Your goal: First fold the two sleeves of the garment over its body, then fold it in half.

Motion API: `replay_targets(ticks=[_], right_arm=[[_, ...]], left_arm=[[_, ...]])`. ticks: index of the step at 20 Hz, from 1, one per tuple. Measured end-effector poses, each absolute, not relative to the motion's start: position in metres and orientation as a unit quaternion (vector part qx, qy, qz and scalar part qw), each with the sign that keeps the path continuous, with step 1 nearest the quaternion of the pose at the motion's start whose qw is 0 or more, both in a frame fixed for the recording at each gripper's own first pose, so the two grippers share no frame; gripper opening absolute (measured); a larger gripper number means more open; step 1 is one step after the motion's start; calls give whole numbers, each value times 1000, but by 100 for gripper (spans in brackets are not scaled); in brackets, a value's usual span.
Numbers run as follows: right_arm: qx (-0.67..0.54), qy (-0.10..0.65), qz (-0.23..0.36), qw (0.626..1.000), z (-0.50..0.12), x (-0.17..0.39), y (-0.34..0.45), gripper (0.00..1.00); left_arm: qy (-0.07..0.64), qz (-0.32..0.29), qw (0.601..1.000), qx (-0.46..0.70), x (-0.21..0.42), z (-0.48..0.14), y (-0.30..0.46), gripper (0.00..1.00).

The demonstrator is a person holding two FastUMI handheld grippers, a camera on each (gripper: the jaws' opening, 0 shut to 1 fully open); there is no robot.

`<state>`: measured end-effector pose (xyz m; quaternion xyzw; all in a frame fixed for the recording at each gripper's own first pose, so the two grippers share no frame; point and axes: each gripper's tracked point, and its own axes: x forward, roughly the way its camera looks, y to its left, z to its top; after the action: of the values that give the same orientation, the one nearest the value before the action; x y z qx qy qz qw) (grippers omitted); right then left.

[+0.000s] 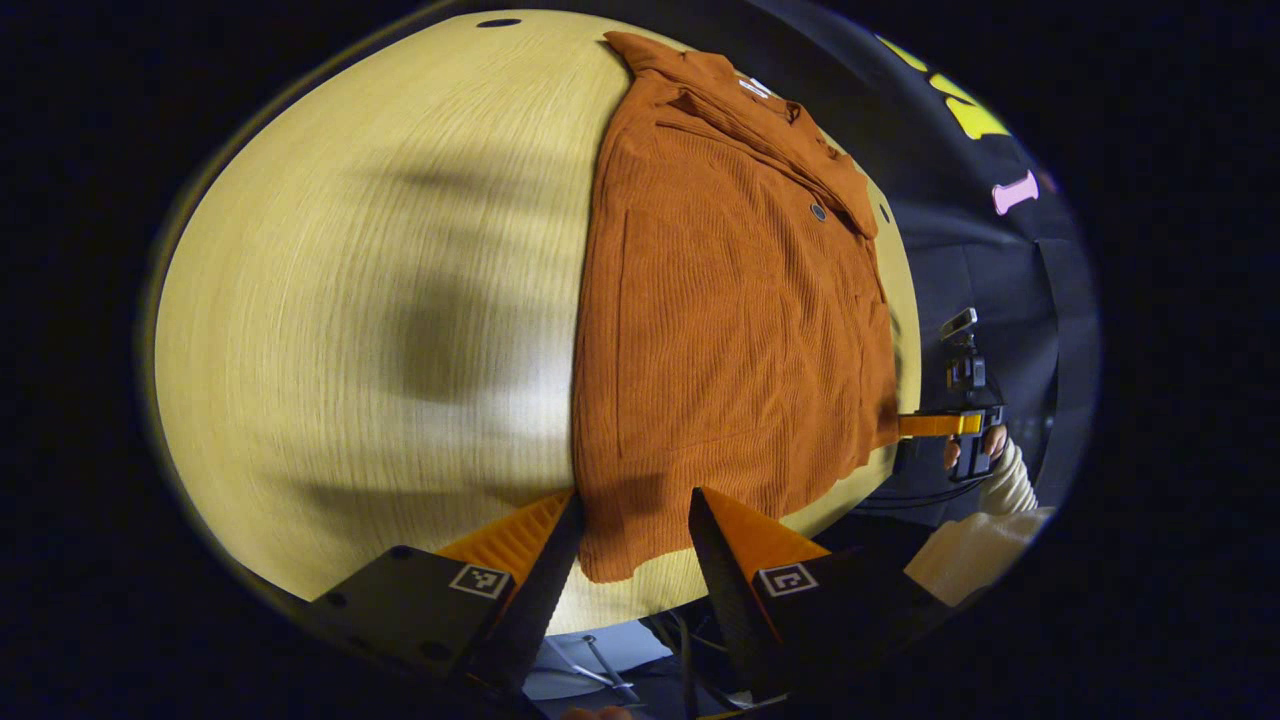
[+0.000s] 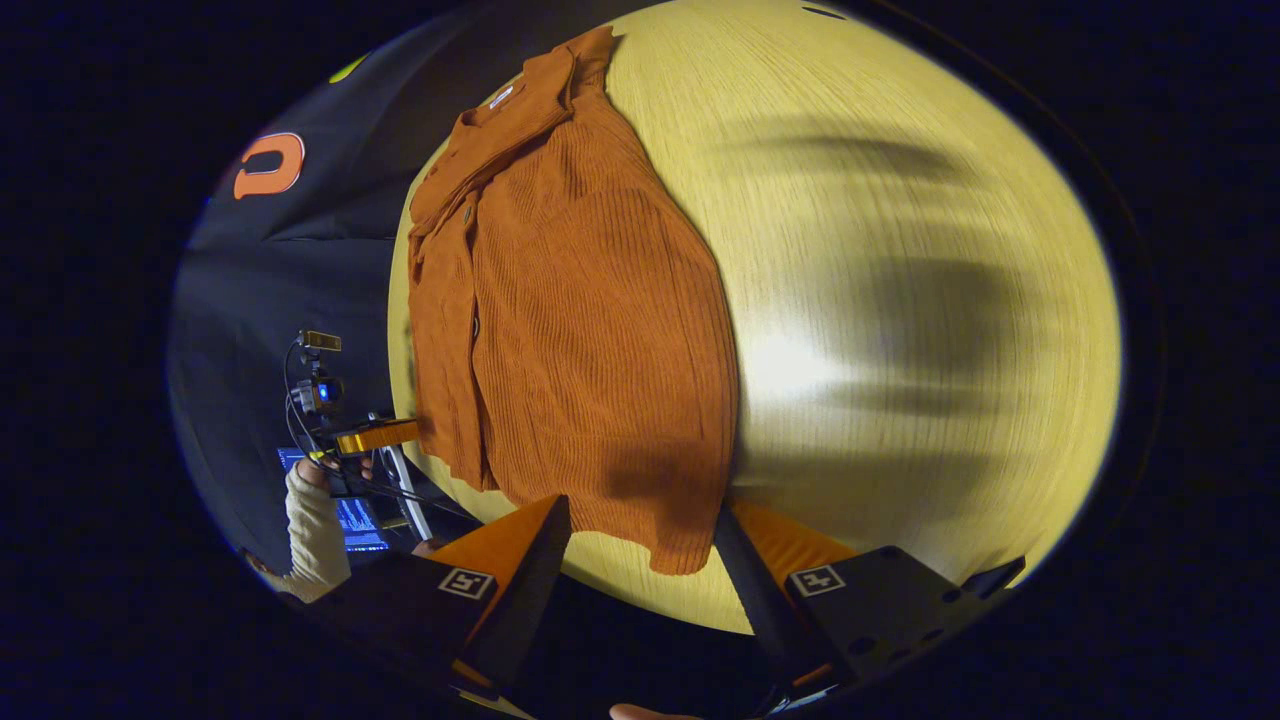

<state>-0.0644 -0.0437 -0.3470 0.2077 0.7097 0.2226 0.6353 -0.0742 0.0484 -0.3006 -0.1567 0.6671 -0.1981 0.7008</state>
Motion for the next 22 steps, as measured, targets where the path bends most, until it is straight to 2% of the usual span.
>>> replay_targets(ticks=[3, 4, 5, 6, 7, 8, 9, 10, 13, 14, 16, 18, 20, 22], right_arm=[[215, 709, 222, 634, -347, -62, -45, 88], [218, 710, 221, 632, -348, -63, -45, 87], [223, 710, 218, 631, -348, -61, -45, 86], [225, 710, 217, 631, -348, -65, -45, 85], [221, 710, 215, 633, -350, -64, -46, 85], [218, 709, 216, 635, -351, -65, -46, 83], [213, 708, 217, 638, -351, -64, -46, 81], [209, 707, 217, 639, -351, -66, -46, 81], [177, 710, 206, 650, -358, -64, -54, 79], [173, 710, 210, 650, -358, -67, -51, 59], [168, 709, 215, 650, -359, -67, -48, 55], [149, 710, 213, 655, -363, -67, -51, 54], [149, 712, 212, 652, -362, -66, -51, 41], [158, 715, 207, 648, -363, -66, -49, 42]], left_arm=[[673, -196, 700, -135, -86, -300, 52, 76], [675, -190, 699, -138, -86, -300, 52, 80], [682, -180, 695, -144, -88, -302, 52, 76], [694, -174, 682, -149, -95, -304, 48, 80], [701, -168, 676, -155, -98, -304, 47, 69], [701, -164, 676, -159, -98, -304, 46, 67], [700, -162, 677, -159, -97, -304, 46, 70], [702, -157, 676, -160, -96, -304, 46, 66], [706, -152, 675, -148, -94, -305, 44, 65], [707, -154, 676, -139, -95, -305, 44, 65], [707, -152, 678, -128, -92, -306, 42, 69], [706, -151, 682, -121, -88, -306, 38, 65], [707, -148, 683, -104, -89, -308, 39, 64], [706, -146, 686, -97, -89, -307, 40, 59]])
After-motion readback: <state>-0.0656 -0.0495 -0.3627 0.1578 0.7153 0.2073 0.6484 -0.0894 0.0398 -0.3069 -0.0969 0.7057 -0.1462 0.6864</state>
